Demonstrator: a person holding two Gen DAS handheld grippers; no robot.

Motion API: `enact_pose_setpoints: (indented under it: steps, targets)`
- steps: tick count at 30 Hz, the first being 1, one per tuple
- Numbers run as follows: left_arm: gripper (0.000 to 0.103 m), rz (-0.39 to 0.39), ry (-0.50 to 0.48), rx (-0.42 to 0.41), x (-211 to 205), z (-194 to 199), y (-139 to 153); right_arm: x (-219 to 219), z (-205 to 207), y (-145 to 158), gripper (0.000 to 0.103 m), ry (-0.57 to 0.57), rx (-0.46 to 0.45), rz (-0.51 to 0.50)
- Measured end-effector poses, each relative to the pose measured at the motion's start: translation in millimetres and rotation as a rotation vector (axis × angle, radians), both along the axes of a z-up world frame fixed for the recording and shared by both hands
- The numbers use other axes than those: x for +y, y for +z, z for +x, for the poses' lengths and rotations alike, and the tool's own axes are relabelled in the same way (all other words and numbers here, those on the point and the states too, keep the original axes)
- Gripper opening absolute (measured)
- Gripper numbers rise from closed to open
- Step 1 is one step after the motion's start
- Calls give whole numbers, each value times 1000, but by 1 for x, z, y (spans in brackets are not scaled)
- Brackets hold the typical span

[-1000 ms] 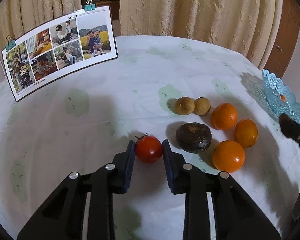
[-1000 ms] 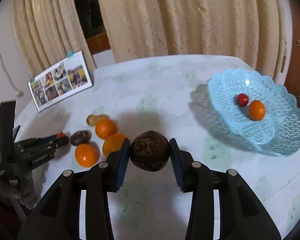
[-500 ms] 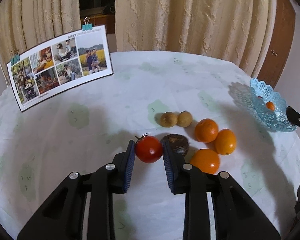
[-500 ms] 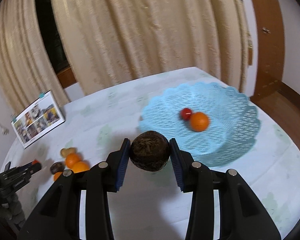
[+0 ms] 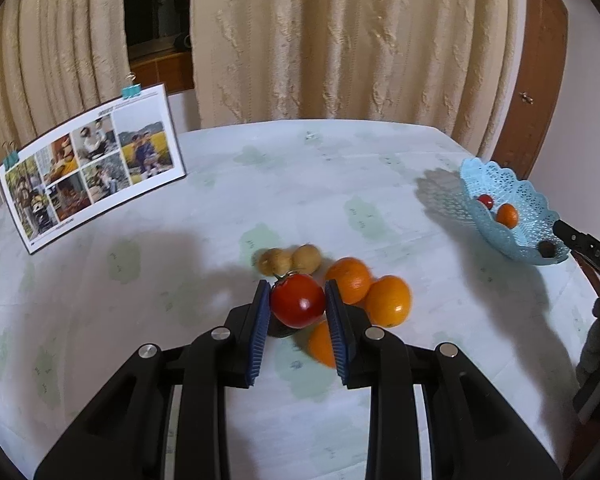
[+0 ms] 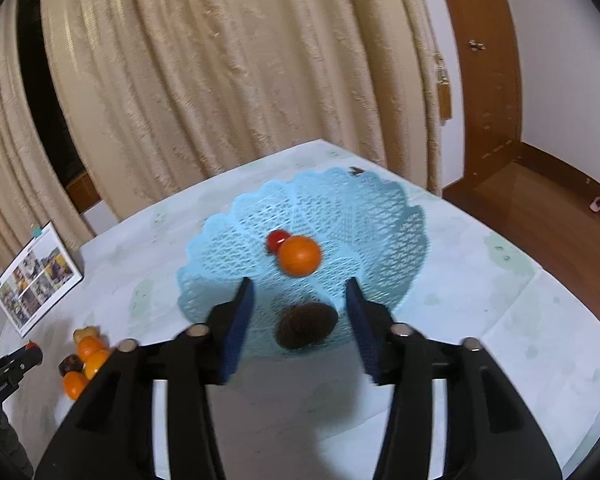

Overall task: Organize fruits
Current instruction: 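Drop the dark brown fruit into the blue basket with the right tool while the left tool carries the tomato, then lower the red tomato into the blue basket and open the left tool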

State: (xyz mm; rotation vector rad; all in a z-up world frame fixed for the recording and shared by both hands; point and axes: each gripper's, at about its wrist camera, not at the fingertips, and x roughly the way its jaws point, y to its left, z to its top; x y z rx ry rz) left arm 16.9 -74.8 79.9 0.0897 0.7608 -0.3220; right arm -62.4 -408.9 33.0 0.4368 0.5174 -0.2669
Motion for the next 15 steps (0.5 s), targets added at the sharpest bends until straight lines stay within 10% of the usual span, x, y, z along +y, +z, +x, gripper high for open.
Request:
enact_pose_setpoints:
  steps: [15]
  targets:
    - [28,1,-151,-43,-91,0,22,-23,-35,-9,55,-189,-100,-25]
